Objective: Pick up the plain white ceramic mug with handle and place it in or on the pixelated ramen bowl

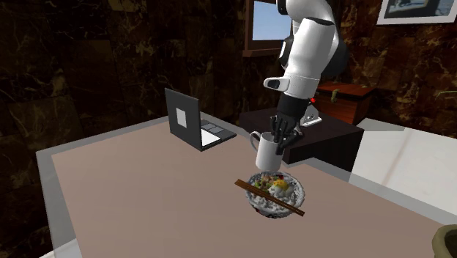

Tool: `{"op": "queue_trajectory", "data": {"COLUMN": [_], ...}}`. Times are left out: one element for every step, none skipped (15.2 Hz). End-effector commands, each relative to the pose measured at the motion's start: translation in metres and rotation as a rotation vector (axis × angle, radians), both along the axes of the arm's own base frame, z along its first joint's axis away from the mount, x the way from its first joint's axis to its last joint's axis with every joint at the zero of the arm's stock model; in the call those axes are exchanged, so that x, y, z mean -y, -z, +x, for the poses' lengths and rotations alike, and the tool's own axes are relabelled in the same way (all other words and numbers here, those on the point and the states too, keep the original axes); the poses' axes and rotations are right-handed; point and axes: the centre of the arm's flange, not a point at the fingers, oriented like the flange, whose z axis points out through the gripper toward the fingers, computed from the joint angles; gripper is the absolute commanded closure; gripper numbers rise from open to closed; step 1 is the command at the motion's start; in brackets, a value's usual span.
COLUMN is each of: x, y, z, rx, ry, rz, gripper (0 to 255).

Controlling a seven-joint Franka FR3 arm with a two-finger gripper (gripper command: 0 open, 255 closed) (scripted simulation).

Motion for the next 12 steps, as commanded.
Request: {"op": "queue_trajectory", "data": {"x": [0.0, 0.0, 0.0, 0.0, 0.0, 0.0, 0.0, 0.0, 0.0, 0.0, 0.0, 0.0], "y": [0.01, 0.016, 0.021, 0.026, 0.031, 0.037, 0.042, 0.047, 0.053, 0.053, 0.053, 0.053], "z": [0.0, 0.0, 0.0, 0.0, 0.0, 0.0, 0.0, 0.0, 0.0, 0.0, 0.0, 0.0], "rx": [0.0, 0.0, 0.0, 0.0, 0.0, 0.0, 0.0, 0.0, 0.0, 0.0, 0.0, 0.0], "ry": [0.0, 0.0, 0.0, 0.0, 0.0, 0.0, 0.0, 0.0, 0.0, 0.0, 0.0, 0.0], "rz": [0.0, 0.0, 0.0, 0.0, 0.0, 0.0, 0.0, 0.0, 0.0, 0.0, 0.0, 0.0], "gripper": [255, 255, 255, 255, 255, 255, 255, 255, 255, 255, 255, 255]}}
